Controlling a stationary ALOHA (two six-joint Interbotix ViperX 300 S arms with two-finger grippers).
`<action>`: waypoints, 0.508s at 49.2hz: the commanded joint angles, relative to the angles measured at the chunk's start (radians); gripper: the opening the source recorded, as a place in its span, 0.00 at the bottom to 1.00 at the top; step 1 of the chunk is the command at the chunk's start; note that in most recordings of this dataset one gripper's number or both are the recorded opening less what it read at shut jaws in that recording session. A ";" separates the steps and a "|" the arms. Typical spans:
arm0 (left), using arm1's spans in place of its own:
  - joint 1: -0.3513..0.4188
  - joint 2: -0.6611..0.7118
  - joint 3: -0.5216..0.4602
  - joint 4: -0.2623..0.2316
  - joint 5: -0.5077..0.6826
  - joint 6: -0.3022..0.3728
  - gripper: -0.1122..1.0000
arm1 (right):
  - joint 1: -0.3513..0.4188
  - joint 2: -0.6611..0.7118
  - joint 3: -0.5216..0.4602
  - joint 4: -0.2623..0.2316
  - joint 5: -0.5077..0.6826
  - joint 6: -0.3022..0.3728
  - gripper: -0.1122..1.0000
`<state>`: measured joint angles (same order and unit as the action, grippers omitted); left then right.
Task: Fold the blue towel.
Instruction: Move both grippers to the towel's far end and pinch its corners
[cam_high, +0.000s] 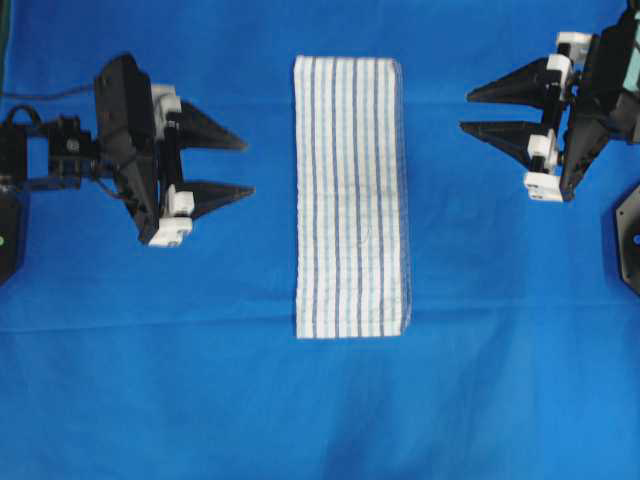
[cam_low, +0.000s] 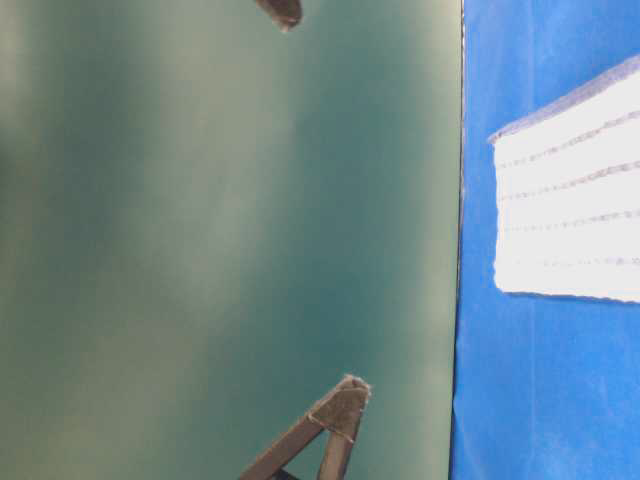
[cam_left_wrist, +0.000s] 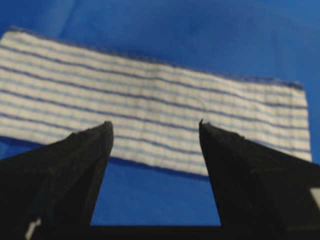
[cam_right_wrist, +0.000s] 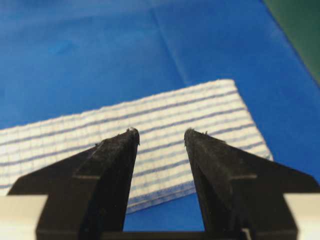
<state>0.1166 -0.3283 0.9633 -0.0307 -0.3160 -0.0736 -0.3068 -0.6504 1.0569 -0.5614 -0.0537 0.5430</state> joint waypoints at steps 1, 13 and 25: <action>0.009 -0.011 -0.015 0.002 -0.009 0.002 0.66 | 0.002 0.012 -0.015 0.002 -0.009 0.002 0.56; 0.041 0.005 -0.029 0.003 -0.018 0.003 0.66 | -0.025 0.041 -0.031 -0.002 -0.005 0.000 0.56; 0.156 0.192 -0.112 0.005 -0.097 0.029 0.66 | -0.144 0.204 -0.094 -0.006 -0.009 -0.015 0.56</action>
<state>0.2408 -0.1948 0.9020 -0.0276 -0.3820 -0.0537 -0.4234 -0.4985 1.0109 -0.5630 -0.0537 0.5323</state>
